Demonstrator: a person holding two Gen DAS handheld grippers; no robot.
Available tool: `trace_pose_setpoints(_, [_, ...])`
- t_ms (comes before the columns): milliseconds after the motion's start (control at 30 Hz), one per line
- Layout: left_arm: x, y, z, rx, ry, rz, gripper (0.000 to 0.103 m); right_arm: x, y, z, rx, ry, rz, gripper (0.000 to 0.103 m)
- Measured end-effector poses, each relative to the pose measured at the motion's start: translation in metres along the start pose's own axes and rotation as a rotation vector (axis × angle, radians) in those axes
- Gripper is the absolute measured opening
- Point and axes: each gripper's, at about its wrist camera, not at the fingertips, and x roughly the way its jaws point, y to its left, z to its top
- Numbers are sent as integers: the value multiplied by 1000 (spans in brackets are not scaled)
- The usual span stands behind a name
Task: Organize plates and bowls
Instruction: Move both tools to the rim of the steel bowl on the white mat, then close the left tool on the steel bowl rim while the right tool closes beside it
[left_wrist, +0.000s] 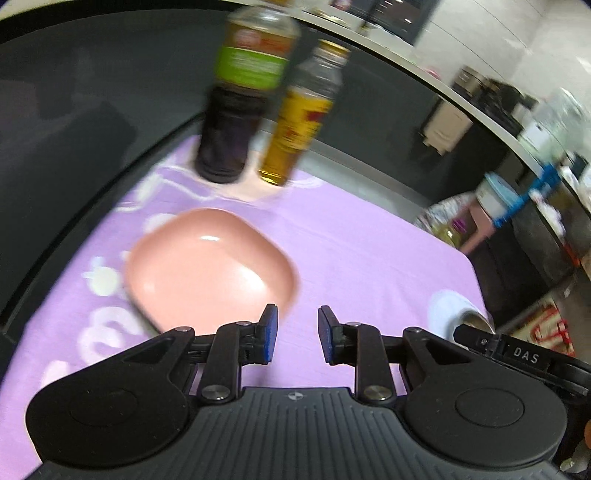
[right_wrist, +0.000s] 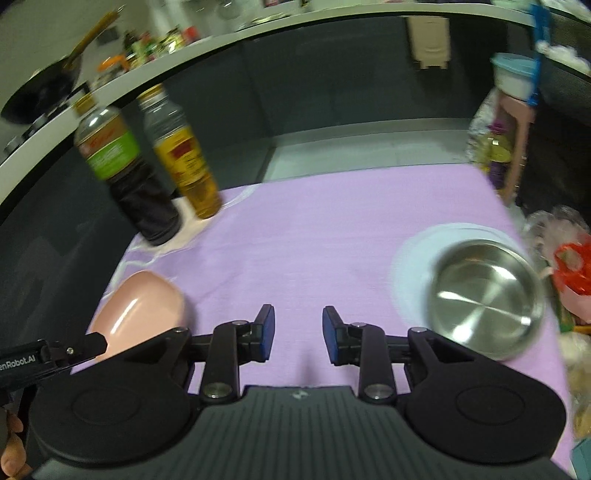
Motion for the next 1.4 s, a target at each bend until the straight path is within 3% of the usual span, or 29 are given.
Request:
trace_pose_setpoints(233, [17,-65,-15,104,45,-67,24,-21,-60,-6,106,-58,-67,31])
trace_pose_setpoints(467, [38,-104,-29,157,94,-98,24,-27,-95,-9,169,-78,-113,31])
trace_pose_setpoints(867, [76,-141,-41,93,149,-185,25,-22,-136,-13,277,-90,-159,31])
trace_pose_setpoints(1067, [100,-157,-45,70,189,-193,25,-10,-146,-10,309,-63,-161,31])
trace_pose_setpoints(1400, [129,-174,-48,67,190,-179,25,2,-160,-17,378,-54,-151,31])
